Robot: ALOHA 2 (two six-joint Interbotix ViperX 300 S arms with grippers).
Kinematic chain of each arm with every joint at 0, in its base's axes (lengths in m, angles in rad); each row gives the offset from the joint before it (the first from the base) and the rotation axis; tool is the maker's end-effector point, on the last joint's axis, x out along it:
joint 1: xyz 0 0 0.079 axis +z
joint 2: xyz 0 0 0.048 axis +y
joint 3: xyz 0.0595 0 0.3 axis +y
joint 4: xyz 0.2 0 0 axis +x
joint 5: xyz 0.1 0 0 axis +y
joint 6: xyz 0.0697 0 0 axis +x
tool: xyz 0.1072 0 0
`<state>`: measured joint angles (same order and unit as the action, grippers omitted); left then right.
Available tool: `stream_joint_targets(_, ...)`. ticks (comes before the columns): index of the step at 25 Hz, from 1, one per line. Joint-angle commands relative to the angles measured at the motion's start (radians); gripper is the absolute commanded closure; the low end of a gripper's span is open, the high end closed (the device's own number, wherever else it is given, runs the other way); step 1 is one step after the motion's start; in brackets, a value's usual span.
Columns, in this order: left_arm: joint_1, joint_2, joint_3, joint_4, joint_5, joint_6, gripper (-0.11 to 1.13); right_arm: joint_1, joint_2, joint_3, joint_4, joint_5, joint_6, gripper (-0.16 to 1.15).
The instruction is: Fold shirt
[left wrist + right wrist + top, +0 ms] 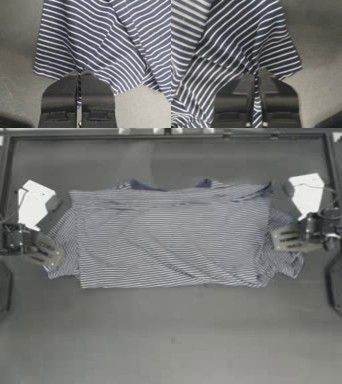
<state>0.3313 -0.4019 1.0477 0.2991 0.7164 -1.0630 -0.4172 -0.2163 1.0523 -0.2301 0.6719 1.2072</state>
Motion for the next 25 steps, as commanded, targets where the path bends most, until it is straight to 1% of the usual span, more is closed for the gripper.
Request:
stream_joint_targets(1,0.002,-0.021,-0.009,0.003,0.002,-0.002,0.96,0.015,-0.002,-0.012,-0.003,0.014,-0.005,0.89)
stream_joint_targets(2,0.002,-0.021,-0.009,0.005,0.003,-0.002,0.96,0.018,-0.002,-0.017,-0.005,0.018,-0.005,0.92)
stream_joint_targets(7,0.002,-0.032,-0.009,0.005,0.002,0.0,0.96,0.032,-0.008,-0.055,-0.026,0.057,-0.005,0.9)
stream_joint_targets(11,0.002,-0.064,-0.011,0.008,0.002,0.0,0.96,0.044,-0.031,-0.112,-0.064,0.129,-0.003,0.9)
stream_joint_targets(14,0.0,-0.077,-0.064,0.026,0.04,0.008,0.96,0.046,-0.058,-0.146,-0.078,0.161,-0.005,0.9)
stream_joint_targets(16,-0.006,-0.067,-0.13,0.054,0.092,0.034,0.96,0.049,-0.077,-0.163,-0.086,0.167,-0.005,0.89)
stream_joint_targets(18,-0.006,-0.051,-0.173,0.058,0.112,0.054,0.96,0.051,-0.091,-0.178,-0.089,0.167,-0.005,0.89)
stream_joint_targets(21,-0.006,-0.025,-0.212,0.058,0.103,0.069,0.96,0.057,-0.103,-0.207,-0.095,0.161,-0.006,0.89)
stream_joint_targets(25,-0.008,0.002,-0.247,0.063,0.06,0.084,0.96,0.06,-0.104,-0.25,-0.098,0.161,-0.017,0.89)
